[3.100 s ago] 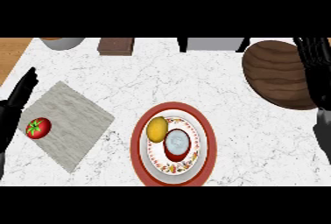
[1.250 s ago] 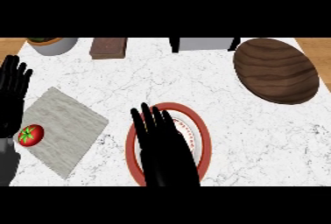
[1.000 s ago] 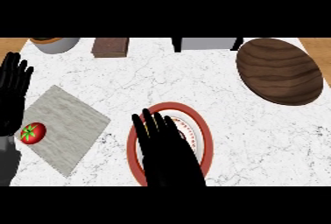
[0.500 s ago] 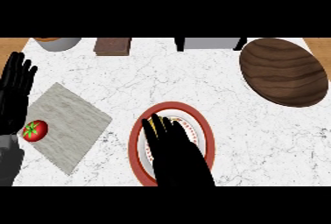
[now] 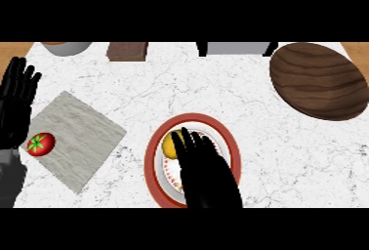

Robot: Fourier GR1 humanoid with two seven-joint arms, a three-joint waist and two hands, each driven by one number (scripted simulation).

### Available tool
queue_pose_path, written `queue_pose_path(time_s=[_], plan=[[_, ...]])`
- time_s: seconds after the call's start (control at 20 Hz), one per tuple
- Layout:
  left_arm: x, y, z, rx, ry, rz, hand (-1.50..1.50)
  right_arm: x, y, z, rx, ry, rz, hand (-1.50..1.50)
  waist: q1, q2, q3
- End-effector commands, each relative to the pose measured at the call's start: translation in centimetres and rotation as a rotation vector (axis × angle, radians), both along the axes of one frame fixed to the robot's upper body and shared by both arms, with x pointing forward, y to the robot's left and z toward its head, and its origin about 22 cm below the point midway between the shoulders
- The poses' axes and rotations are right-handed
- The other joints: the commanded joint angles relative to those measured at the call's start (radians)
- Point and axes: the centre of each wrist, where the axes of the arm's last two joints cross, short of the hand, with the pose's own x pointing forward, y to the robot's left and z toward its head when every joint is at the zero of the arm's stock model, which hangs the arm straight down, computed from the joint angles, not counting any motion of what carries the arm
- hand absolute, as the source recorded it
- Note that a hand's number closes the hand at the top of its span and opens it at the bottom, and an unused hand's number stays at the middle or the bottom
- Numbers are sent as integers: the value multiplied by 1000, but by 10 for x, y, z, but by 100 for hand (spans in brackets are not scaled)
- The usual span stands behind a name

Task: Pick the can from the plate and place it in the bowl

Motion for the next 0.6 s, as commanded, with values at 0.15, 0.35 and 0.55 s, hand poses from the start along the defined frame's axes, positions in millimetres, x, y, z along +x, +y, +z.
queue_pose_path(time_s=[0.15, 0.35, 0.55], plan=[[7, -12, 3, 9, 1, 2, 0, -10, -13, -9, -94, 43, -122, -150, 3, 1, 1], [2, -7, 1, 13, -22, -11, 0, 4, -13, -17, -68, 50, -90, -150, 7, 2, 1], [-7, -6, 11, -18, 5, -20, 0, 16, 9, -24, -75, 43, -74, -150, 17, 2, 1]])
